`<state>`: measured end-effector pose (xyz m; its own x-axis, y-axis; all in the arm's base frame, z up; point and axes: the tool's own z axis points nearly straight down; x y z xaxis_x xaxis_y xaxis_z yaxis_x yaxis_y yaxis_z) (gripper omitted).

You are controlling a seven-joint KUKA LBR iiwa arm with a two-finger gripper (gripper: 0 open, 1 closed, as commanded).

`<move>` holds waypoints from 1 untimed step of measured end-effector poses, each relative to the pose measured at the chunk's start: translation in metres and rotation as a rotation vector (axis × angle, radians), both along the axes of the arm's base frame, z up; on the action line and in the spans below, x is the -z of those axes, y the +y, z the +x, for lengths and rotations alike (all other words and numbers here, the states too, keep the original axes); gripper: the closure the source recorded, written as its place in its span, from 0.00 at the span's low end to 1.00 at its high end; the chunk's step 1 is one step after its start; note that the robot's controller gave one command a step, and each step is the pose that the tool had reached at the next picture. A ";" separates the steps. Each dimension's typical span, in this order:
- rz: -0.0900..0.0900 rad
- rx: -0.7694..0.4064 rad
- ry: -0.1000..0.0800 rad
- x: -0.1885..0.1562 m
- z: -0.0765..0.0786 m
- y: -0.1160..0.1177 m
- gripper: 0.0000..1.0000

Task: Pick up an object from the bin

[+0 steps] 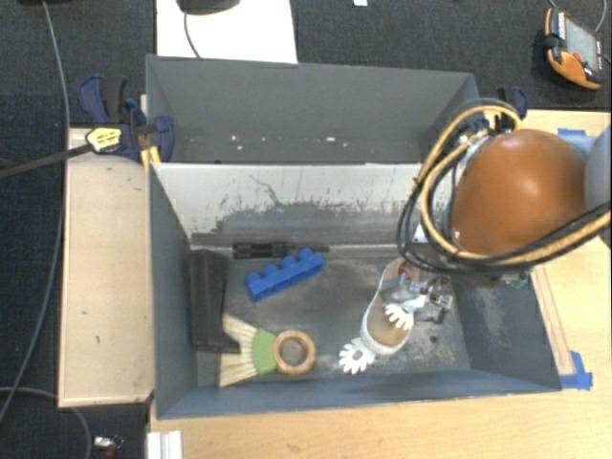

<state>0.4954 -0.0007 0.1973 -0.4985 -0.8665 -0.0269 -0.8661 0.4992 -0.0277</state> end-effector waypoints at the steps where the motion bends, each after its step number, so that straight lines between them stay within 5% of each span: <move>1: -0.003 -0.042 -0.002 -0.002 0.002 -0.004 1.00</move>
Offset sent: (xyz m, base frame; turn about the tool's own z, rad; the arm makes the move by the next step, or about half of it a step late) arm 0.0207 0.0211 0.0755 -0.0393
